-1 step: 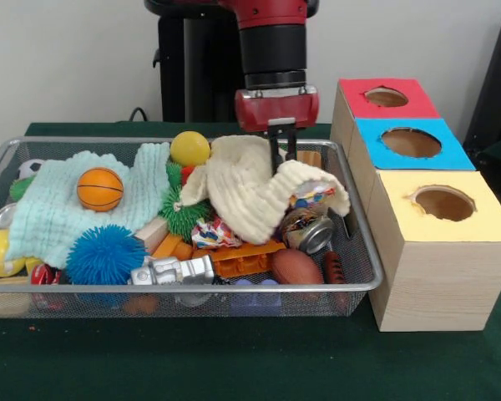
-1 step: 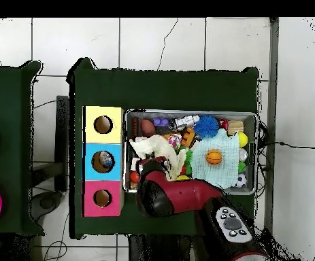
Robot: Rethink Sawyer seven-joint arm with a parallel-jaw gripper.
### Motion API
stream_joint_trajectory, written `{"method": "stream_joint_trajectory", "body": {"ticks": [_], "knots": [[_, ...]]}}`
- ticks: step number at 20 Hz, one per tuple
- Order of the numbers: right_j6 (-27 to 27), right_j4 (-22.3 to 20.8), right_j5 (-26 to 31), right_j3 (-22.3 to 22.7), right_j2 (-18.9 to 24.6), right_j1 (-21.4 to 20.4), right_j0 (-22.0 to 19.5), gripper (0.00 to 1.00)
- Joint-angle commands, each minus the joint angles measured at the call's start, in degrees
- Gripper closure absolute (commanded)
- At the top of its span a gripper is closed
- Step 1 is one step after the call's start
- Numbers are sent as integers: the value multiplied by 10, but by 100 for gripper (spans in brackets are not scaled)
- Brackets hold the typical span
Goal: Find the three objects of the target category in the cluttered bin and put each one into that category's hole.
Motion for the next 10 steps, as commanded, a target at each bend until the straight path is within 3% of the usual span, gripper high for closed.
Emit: {"method": "stream_joint_trajectory", "body": {"ticks": [1,3,4,10], "knots": [[118,37,-3,11,24,5,20,100],[119,41,-11,12,14,7,29,100],[122,47,-18,13,7,7,35,0],[125,60,-28,11,-12,4,51,0]]}}
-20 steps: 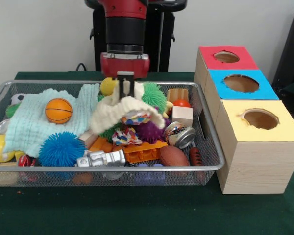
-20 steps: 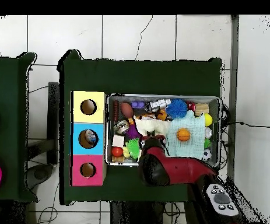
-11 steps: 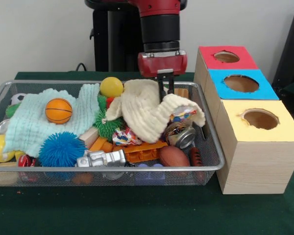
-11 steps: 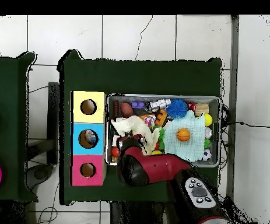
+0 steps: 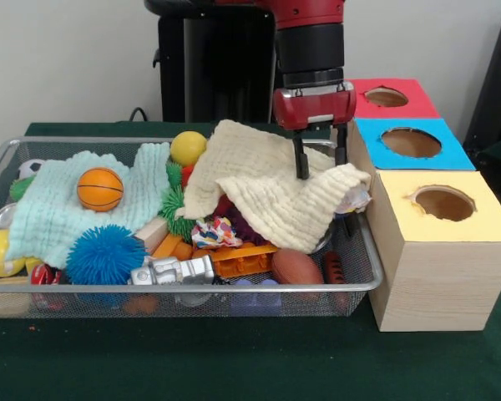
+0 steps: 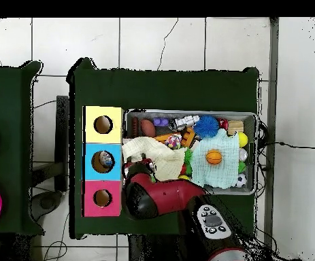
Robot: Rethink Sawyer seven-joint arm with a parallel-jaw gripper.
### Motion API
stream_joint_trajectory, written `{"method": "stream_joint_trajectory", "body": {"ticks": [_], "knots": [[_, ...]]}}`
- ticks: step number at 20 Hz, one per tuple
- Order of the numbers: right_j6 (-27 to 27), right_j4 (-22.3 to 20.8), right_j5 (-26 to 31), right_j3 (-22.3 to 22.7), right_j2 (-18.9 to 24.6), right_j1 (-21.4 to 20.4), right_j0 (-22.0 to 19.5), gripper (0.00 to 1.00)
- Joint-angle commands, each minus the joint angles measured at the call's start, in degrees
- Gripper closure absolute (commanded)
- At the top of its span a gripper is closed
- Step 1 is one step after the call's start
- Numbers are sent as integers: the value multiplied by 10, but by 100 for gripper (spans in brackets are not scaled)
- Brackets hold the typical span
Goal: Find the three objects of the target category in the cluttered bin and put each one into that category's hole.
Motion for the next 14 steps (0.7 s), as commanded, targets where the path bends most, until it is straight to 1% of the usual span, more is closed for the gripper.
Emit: {"method": "stream_joint_trajectory", "body": {"ticks": [1,3,4,6,7,8,11,13,14], "knots": [[127,44,-24,6,-15,-1,15,0],[123,50,-3,12,-22,-30,19,0],[113,55,27,14,-32,-64,29,0],[97,66,82,17,-35,-112,36,0],[90,70,99,16,-37,-127,39,0],[80,77,132,11,-40,-149,44,0],[64,86,178,7,-28,-179,38,0],[55,86,196,6,-21,-191,31,0],[51,86,207,1,-24,-195,33,0]]}}
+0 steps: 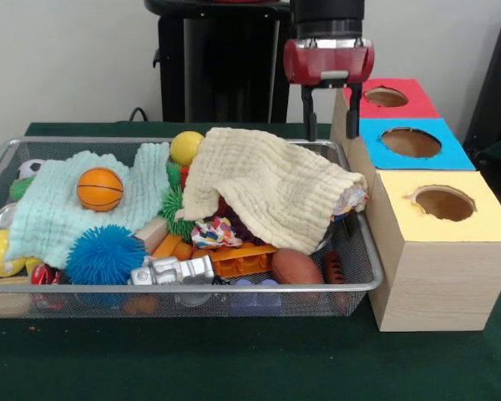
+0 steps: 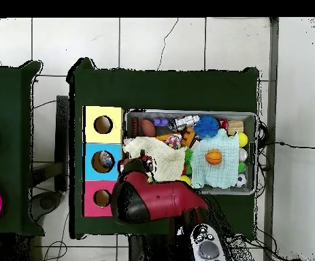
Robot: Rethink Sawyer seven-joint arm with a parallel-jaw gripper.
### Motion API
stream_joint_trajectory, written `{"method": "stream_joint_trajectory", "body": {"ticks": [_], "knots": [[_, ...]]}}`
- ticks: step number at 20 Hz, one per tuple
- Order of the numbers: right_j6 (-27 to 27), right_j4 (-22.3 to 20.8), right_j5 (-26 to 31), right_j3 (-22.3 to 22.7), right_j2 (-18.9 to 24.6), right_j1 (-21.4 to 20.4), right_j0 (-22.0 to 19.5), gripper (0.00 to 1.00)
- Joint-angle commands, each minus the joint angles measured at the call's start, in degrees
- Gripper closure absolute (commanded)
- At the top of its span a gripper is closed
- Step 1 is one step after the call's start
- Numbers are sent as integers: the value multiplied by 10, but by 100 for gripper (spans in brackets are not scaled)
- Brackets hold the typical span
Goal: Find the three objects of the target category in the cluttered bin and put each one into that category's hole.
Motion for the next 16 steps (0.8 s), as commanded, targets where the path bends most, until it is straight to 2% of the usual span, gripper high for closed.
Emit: {"method": "stream_joint_trajectory", "body": {"ticks": [1,4,10,13,16], "knots": [[51,34,133,-14,-6,-84,-3,0],[55,22,154,-35,-46,-82,17,0],[60,-23,140,-70,-124,-55,33,0],[42,-27,136,-70,-129,-53,17,0],[35,-35,108,-70,-129,-38,-5,0]]}}
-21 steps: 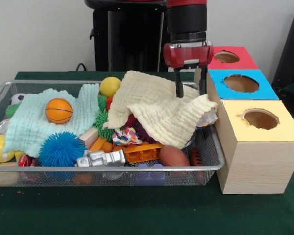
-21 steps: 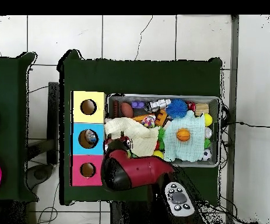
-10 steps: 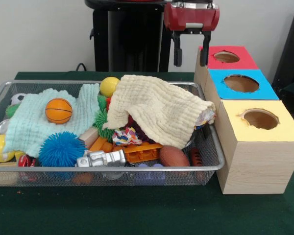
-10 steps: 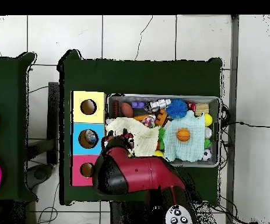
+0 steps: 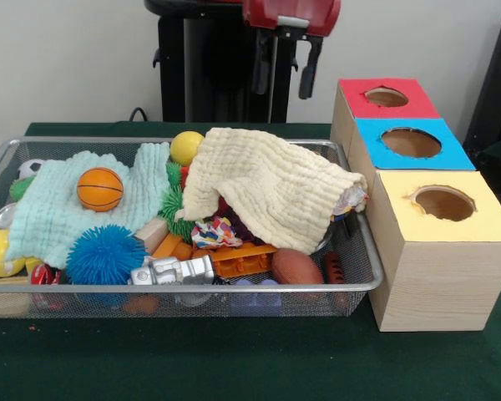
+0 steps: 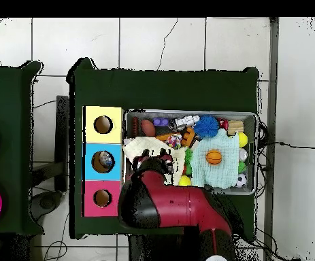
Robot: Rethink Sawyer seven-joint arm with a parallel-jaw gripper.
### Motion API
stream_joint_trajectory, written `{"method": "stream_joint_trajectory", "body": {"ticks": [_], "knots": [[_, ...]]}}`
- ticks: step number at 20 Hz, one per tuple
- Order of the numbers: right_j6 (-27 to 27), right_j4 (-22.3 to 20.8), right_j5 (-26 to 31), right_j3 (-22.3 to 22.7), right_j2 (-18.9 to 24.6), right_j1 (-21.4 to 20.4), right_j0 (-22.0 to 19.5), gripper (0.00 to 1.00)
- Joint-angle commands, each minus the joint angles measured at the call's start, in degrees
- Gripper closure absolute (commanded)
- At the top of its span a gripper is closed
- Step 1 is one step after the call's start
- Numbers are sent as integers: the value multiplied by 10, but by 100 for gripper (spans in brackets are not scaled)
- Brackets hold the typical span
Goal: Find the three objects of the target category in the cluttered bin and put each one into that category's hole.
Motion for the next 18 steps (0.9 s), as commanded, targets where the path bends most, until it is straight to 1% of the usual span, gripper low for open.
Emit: {"method": "stream_joint_trajectory", "body": {"ticks": [1,2,4,8,12,15,18], "knots": [[36,-45,10,-34,-41,31,-38,0],[37,-48,-3,-34,-43,37,-44,0],[43,-55,-26,-36,-57,47,-43,0],[57,-65,-57,-40,-85,67,-43,0],[55,-72,-73,-41,-87,87,-62,0],[53,-73,-73,-46,-84,105,-74,0],[56,-79,-102,-54,-83,144,-91,0]]}}
